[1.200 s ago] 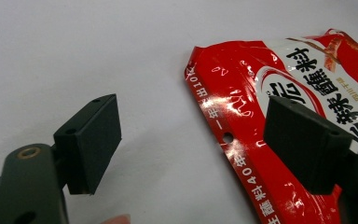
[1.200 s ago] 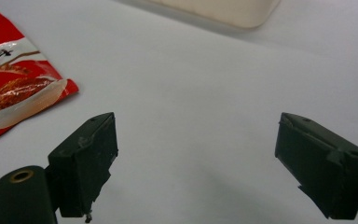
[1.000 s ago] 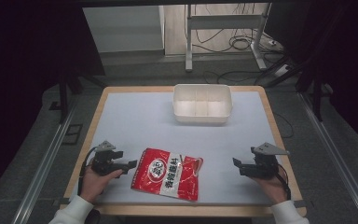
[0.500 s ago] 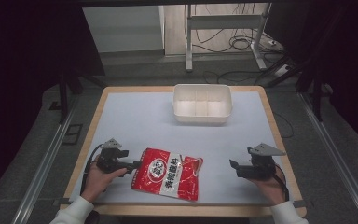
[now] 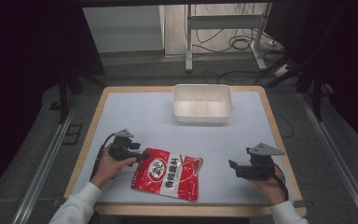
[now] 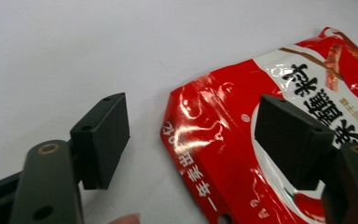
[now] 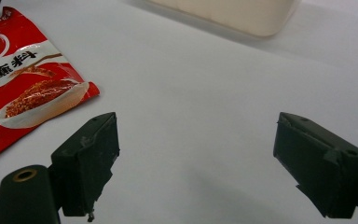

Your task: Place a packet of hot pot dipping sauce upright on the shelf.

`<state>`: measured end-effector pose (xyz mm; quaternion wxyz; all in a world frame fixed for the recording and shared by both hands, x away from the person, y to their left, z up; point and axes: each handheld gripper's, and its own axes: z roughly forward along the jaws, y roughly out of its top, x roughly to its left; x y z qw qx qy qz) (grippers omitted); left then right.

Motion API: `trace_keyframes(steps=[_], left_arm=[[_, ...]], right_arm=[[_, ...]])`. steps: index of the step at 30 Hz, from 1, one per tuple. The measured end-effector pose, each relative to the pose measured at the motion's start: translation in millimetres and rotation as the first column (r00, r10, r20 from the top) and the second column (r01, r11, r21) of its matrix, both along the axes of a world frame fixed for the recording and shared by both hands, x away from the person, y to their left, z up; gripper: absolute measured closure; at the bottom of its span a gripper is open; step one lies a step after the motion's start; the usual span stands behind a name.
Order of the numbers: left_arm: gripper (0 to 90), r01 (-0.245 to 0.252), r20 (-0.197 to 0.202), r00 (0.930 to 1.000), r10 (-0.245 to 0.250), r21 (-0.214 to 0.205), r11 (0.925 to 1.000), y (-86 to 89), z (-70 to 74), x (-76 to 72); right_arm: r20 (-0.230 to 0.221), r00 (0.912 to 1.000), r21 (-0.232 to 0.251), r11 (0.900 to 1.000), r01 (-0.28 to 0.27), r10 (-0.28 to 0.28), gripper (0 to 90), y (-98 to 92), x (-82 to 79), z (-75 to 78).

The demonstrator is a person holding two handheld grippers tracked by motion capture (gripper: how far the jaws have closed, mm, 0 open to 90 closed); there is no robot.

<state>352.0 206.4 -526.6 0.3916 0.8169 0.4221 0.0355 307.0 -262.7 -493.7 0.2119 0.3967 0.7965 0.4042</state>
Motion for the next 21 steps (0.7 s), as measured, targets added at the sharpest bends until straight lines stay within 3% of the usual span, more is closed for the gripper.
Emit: trace_keyframes(steps=[10, 21], left_arm=[[46.5, 0.052, -0.050, 0.9974, -0.052, -0.003, 0.9986, -4.6, -4.7, 14.2], [54.0, 0.091, -0.090, 0.9917, -0.092, -0.018, 0.9957, -4.8, -8.3, 15.9]], right_arm=[[-0.004, 1.0000, -0.002, 1.0000, 0.001, -0.001, 14.8, 0.6, -0.2, -0.2], [-0.005, 0.9999, -0.001, 0.9999, 0.012, -0.012, 15.1, -1.4, 0.2, -0.3]])
